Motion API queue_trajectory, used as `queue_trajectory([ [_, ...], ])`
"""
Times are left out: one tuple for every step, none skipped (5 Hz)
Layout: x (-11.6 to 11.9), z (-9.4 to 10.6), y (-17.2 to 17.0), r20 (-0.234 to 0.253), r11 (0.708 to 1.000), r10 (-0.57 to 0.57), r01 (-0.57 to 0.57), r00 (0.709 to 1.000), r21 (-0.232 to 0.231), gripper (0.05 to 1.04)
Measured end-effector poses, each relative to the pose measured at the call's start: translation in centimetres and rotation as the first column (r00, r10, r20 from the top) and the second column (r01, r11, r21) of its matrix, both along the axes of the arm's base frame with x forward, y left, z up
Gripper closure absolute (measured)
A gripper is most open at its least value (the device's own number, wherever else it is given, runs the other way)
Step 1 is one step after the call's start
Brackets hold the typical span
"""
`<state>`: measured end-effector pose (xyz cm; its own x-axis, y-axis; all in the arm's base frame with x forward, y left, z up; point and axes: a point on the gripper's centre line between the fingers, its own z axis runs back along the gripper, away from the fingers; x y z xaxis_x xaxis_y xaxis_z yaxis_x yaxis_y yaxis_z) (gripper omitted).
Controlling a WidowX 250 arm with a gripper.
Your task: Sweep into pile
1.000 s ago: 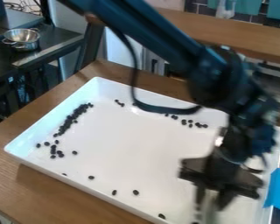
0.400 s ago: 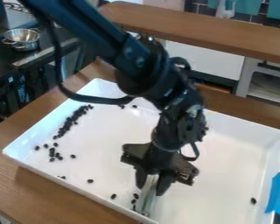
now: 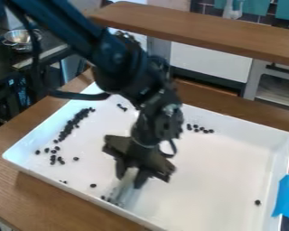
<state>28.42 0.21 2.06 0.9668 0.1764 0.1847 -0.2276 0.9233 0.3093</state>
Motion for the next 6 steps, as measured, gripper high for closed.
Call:
queue_trajectory([
  [-0.3,0.0,3.2,-0.028,0.999,0.006,-0.004,1.000,0.039,0.720],
  [-0.9,0.0,6.0,-0.060,0.996,-0.002,0.008,0.998,0.088,0.720],
  [-1.8,0.1,9.0,-0.083,0.991,0.000,0.011,0.997,0.131,0.720],
  [-3.1,0.3,12.1,-0.101,0.988,-0.013,0.028,0.995,0.155,0.720],
  [-3.5,0.3,12.8,-0.110,0.990,-0.013,0.028,0.994,0.140,0.720],
  [-3.1,1.2,11.0,-0.096,1.000,0.022,-0.021,0.995,0.017,0.720],
])
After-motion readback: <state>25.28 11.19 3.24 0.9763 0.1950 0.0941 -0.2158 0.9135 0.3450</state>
